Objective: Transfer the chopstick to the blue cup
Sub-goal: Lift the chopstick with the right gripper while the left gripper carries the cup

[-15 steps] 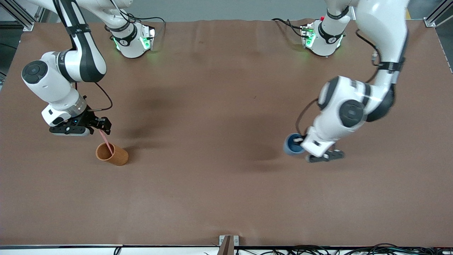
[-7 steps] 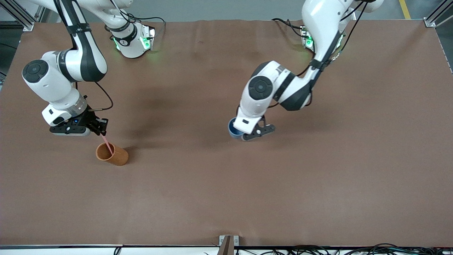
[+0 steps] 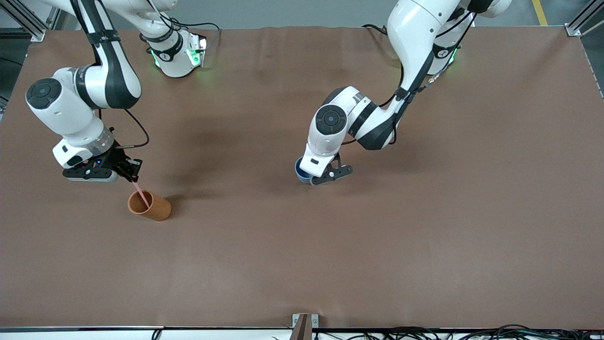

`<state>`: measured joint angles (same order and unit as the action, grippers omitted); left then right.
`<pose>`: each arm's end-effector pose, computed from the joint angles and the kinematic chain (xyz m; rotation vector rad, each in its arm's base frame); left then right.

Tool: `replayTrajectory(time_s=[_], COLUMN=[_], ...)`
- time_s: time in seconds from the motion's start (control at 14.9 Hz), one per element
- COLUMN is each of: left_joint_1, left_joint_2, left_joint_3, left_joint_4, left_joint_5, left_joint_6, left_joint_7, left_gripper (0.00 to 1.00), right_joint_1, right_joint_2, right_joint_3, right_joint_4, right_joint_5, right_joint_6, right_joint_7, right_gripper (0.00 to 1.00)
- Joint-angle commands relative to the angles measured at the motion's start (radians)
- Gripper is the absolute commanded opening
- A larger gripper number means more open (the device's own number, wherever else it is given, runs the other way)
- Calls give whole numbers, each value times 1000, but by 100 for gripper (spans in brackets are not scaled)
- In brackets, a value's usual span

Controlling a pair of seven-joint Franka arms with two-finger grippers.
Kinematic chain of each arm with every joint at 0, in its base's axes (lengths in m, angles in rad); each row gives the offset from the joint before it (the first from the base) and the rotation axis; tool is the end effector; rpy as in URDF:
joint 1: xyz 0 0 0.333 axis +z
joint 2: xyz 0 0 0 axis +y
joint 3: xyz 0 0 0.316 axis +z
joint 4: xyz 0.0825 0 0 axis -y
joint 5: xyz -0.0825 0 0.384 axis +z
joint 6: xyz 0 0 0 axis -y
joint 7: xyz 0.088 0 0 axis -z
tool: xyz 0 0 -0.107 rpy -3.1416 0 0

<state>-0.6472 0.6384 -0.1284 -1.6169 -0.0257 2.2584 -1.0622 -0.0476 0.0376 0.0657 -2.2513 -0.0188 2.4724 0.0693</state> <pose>0.5022 -0.4774 0.2550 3.0339 0.5024 -0.1106 0.5437 0.0098 0.3660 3.1253 -0.0591 0.2882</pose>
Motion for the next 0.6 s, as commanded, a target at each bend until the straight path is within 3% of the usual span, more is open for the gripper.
replayTrajectory(time_s=[0.0,0.07,0.13,0.2,0.27,0.54], left_joint_1=[-8,-6,0,-2,-6,67], left_joint_2=[-5,-5,-5,-3,-14,-156], left_joint_3=[7,7,6,7,10,15], left_joint_4=[-34,-34,-35,-35,-35,-23], left_joint_5=[12,12,12,12,13,49], left_joint_6=[44,44,44,43,32,-106], left_joint_7=[-5,-5,-4,5,2,81], left_gripper=[4,15,45,86,100,100], right_joint_1=[-8,-6,-5,-3,-3,0], right_joint_2=[-21,-21,-19,-19,-19,-15], right_joint_3=[5,5,5,6,6,28], right_joint_4=[126,178,240,303,367,600], right_joint_5=[16,16,16,17,17,42], right_joint_6=[-194,-275,-361,-445,-530,-772], right_joint_7=[27,49,62,76,84,115], right_gripper=[1,1,1,1,1,1])
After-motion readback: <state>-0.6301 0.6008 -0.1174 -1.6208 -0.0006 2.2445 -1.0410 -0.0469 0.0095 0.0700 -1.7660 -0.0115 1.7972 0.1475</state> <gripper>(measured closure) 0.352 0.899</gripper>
